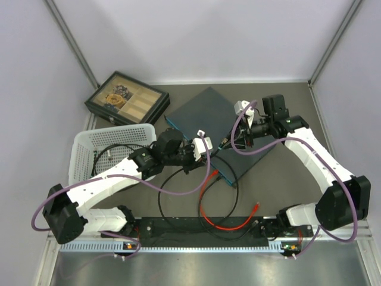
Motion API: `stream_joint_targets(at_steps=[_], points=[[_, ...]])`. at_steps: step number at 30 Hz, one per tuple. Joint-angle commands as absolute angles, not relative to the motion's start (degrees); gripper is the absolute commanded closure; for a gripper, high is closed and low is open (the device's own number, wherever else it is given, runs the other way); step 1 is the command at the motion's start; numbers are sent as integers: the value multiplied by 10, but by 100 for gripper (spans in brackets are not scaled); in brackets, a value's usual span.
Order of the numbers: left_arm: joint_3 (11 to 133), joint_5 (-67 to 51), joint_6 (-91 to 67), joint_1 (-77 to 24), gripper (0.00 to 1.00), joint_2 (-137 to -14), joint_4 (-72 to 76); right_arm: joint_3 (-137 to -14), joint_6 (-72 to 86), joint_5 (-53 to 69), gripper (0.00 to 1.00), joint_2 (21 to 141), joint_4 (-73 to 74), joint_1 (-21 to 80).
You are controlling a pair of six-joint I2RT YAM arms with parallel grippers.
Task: Insert the plug into the switch port
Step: Pick up the connector from the center of the board.
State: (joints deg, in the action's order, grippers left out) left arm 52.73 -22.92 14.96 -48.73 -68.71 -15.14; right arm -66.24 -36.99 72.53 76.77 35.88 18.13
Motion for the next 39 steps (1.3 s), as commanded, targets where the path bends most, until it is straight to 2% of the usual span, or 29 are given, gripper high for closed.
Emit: stream_joint_targets(at_steps=[1,4,5,12,13,14,15,16,19,21,22,24,26,33,39], points=[[547,-239,158,-486,100,-674,-143,-693,-360,744,76,761,358,190],[546,-234,160,-486,100,-677,-147,-686,-335,749,90,751,335,192],[546,-231,163,-487,100,-678,-147,-683,-329,751,100,748,327,192],[541,-197,161,-486,100,-667,-144,-666,-267,754,100,731,289,192],[541,-188,160,-487,94,-665,-142,-665,-249,750,100,733,287,192],[541,-173,162,-487,81,-660,-140,-666,-240,742,100,733,286,192],[538,-165,160,-487,51,-655,-135,-665,-231,739,100,734,279,192],[534,-162,156,-486,49,-650,-125,-664,-210,737,100,735,273,192],[503,-147,151,-486,48,-622,-63,-657,-163,728,100,732,252,192],[484,-143,148,-487,62,-606,-30,-650,-144,719,100,726,246,193],[481,-142,145,-488,65,-601,-22,-648,-134,715,100,722,240,194],[473,-126,143,-487,58,-600,-5,-635,-102,694,100,714,221,195],[450,-127,145,-488,38,-592,36,-619,-45,679,100,708,184,197],[360,-147,114,-498,32,-591,279,-579,60,633,100,684,132,221],[350,-149,104,-512,36,-645,410,-550,136,599,100,664,61,226]])
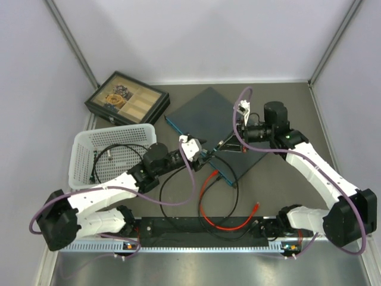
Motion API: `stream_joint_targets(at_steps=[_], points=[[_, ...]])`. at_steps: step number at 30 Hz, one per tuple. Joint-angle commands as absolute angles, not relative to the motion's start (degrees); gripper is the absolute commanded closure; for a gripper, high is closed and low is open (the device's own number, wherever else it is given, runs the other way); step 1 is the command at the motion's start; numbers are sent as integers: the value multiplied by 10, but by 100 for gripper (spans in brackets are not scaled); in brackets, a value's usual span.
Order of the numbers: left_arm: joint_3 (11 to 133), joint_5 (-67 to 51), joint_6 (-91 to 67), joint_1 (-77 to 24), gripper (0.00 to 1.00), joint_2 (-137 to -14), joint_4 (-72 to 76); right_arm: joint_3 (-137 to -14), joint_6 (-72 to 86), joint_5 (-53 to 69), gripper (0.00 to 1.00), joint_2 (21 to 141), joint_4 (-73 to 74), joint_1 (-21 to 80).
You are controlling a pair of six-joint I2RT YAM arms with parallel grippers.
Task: Insert the plug into the switch port
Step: Pick up the connector from the center of the board.
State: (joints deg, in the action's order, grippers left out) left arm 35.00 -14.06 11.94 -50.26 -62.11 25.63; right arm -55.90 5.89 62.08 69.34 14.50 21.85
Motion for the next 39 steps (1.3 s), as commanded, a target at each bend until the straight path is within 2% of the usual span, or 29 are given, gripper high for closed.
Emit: stream_joint_targets(at_steps=[1,6,8,10,16,17,20,21,25,28,29,31,32,34,35,39], points=[[351,-149,103,-516,37,-657,427,-545,143,590,100,660,55,226],[355,-132,97,-529,50,-688,447,-529,190,568,100,650,11,228],[345,-113,95,-533,60,-688,465,-521,205,559,100,642,4,228],[334,-98,94,-537,66,-686,474,-517,214,547,100,639,-12,228],[315,-54,94,-546,71,-674,485,-501,255,523,100,632,-44,228],[314,-52,97,-546,81,-672,486,-499,263,521,100,632,-50,228],[310,-48,98,-547,87,-670,483,-493,283,516,100,629,-67,227],[308,-47,98,-548,99,-669,486,-490,288,517,100,630,-70,228],[311,-38,99,-548,100,-659,475,-480,297,507,100,628,-74,228],[326,8,99,-547,100,-626,433,-476,282,476,86,614,-53,227],[336,34,102,-546,100,-614,376,-477,266,465,74,610,-43,227],[386,39,107,-536,100,-593,278,-488,244,433,64,599,-3,222],[407,43,107,-533,100,-588,174,-491,229,423,57,597,17,215],[451,51,97,-523,100,-584,96,-496,219,401,50,592,38,201],[461,60,91,-521,100,-576,34,-496,210,389,42,585,44,185],[486,43,62,-497,100,-560,-86,-491,165,249,24,576,105,164]])
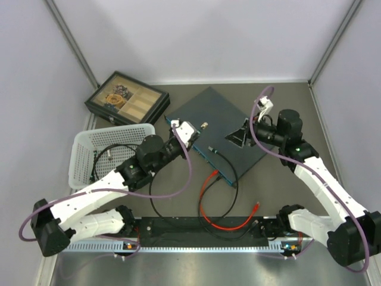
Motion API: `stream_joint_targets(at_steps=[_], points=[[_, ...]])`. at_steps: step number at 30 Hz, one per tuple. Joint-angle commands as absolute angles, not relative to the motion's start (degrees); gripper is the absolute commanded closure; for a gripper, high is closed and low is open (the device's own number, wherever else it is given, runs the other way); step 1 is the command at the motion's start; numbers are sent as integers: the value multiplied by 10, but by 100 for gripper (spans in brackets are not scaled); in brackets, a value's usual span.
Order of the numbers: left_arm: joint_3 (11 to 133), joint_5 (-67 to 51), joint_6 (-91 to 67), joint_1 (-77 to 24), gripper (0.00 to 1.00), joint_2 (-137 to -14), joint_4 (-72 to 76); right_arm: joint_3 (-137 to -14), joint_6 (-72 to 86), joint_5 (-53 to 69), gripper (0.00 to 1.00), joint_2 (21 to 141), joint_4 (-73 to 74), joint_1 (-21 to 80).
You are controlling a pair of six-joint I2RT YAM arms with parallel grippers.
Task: Insert the plug into the switch port
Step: Pick up the connector from the center of the board.
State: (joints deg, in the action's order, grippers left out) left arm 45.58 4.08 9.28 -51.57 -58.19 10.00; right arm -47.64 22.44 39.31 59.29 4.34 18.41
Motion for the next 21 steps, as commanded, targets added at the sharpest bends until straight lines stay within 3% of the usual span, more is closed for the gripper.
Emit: stream_joint_targets(at_steps=[1,5,15,21], points=[[488,35,57,-494,100,-560,-99,-488,161,222,22,576,115,164],[479,-22,42,-493,100,-588,-125,-456,179,171,13,570,145,163],[455,-227,16,-494,100,-688,-34,-309,258,206,8,508,149,165],[426,-272,-49,-503,100,-739,20,-263,286,100,7,451,136,165]])
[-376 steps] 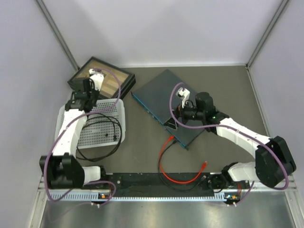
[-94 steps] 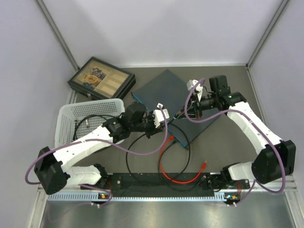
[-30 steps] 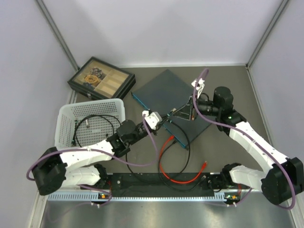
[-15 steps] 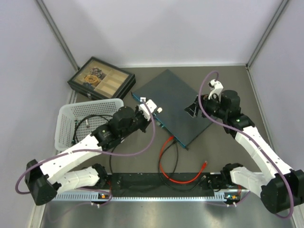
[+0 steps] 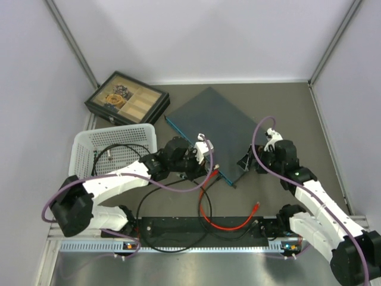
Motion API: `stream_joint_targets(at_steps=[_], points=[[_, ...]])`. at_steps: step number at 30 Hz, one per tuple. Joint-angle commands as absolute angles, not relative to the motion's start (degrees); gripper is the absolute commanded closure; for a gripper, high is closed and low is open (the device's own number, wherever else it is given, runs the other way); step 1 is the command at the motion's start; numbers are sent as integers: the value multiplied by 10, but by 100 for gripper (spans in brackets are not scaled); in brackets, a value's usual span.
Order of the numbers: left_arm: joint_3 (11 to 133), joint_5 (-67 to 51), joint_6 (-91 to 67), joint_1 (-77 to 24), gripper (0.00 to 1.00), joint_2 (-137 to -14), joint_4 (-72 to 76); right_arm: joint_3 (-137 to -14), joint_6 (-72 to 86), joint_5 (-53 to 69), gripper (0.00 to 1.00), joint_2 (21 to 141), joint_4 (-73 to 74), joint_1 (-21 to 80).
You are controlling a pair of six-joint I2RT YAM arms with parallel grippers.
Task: Insert the plug into the switch port
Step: Pick up the connector from the center of the board, then adjust the switch port at the center of the board.
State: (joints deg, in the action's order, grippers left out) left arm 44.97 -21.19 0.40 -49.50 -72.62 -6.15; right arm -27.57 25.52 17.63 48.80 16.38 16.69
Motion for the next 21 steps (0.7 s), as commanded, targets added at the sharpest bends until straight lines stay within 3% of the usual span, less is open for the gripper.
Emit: stream_joint_targets(at_steps=[1,8,14,21], points=[[418,-267,-68,-507,100,-739,33,-258,300,96,7,447,122,165],[368,-180,-110,-546,100,-761,105,-199,350,160,5,452,73,166],[368,-48,-129,-539,100,-786,132,-190,344,180,5,470,35,236],[331,-37,-148,-487,100,-809,212,-156,359,193,5,474,-28,247]])
